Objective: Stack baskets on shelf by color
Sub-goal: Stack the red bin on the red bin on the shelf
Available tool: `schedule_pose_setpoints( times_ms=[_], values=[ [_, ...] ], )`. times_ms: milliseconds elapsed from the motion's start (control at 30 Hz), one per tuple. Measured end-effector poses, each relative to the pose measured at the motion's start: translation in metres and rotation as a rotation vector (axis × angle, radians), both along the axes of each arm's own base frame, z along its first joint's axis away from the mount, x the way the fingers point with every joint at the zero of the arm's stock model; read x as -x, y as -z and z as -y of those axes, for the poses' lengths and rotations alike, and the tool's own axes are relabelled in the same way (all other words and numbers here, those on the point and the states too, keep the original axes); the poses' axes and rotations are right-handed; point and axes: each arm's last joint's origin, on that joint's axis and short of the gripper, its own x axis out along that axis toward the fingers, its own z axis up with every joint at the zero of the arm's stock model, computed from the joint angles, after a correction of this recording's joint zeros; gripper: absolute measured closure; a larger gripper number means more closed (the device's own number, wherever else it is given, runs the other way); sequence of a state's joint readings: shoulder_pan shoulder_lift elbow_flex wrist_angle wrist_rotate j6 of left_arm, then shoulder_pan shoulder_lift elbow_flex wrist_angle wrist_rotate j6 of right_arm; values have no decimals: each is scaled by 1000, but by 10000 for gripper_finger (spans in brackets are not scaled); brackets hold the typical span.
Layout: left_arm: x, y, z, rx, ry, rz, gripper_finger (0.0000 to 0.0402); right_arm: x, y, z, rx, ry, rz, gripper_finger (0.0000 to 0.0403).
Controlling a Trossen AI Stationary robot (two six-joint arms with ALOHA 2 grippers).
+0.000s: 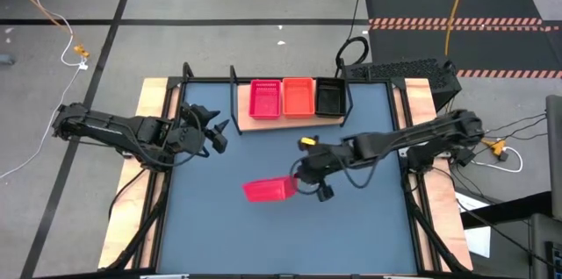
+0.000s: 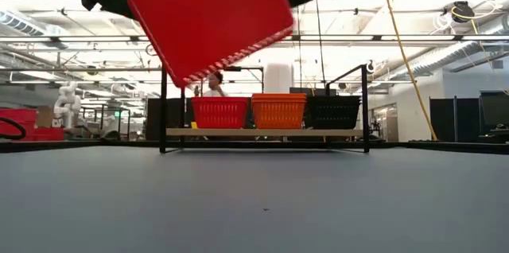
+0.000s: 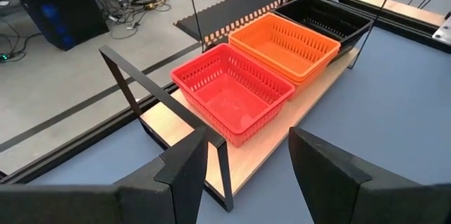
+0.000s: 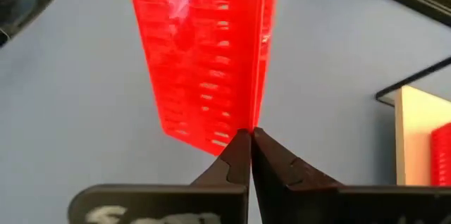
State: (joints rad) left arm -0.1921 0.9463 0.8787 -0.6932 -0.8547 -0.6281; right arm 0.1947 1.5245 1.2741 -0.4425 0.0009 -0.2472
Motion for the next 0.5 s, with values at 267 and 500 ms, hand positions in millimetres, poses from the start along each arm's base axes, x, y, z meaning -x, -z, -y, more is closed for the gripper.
schedule_pose_setpoints(
  times_ms=[267,500],
  values=[
    [-2,-3,0,4,1,35,202,24,-13,11,126,203,114,402],
    [-3,-4,1,-22,22,20,202,33,-35,24,290,424,245,402]
  ],
)
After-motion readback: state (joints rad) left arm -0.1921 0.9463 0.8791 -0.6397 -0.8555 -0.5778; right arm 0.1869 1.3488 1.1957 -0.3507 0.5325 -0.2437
